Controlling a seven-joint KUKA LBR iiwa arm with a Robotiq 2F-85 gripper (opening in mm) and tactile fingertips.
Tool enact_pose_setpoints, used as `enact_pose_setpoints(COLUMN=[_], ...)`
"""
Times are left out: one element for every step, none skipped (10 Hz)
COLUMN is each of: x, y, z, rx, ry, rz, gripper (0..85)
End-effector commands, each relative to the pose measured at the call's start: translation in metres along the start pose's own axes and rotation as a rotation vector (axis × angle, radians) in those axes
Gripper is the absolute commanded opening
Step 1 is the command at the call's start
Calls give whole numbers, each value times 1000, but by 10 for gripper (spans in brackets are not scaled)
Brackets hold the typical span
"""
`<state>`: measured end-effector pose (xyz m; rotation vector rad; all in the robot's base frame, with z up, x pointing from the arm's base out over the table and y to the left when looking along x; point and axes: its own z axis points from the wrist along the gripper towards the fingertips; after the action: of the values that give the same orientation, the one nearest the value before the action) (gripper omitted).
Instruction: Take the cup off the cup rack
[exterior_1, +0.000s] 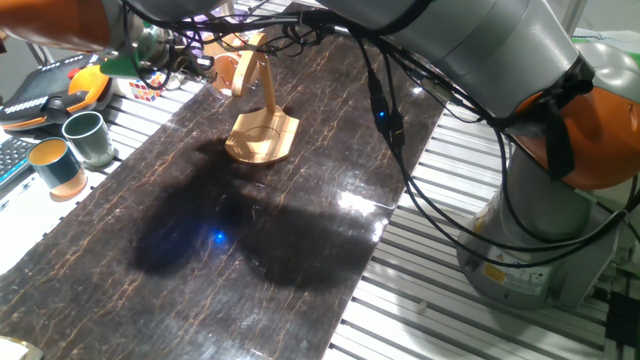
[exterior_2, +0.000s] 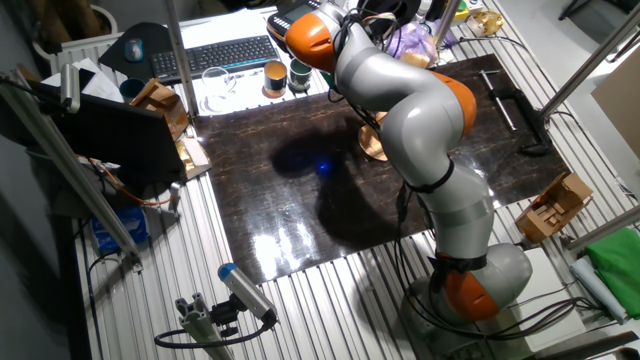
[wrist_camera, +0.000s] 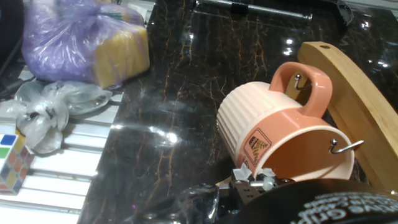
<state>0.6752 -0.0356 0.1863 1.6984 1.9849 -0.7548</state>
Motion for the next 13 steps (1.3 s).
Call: enact_pose_setpoints(x=[1,2,3,5,6,7,7,6,5,3,0,-1,-1], y=[1,2,3,5,6,6,6,6,6,4,0,-4,-4], z=[0,-1,-3,-4,-5,-5,-4,-4,-2,-2,-4,-6,-7], rx=[-1,-1,-1,-1,-2,-5,-7,-11,-14,-14,-13,-12,-10], ry=[3,6,6,7,10,16,22,24,25,16,8,2,4], rz=[-4,-4,-8,-10,-12,-15,-23,-33,-40,-42,-44,-48,-53], gripper=[10,10,10,10,10,10,10,10,10,10,10,10,10])
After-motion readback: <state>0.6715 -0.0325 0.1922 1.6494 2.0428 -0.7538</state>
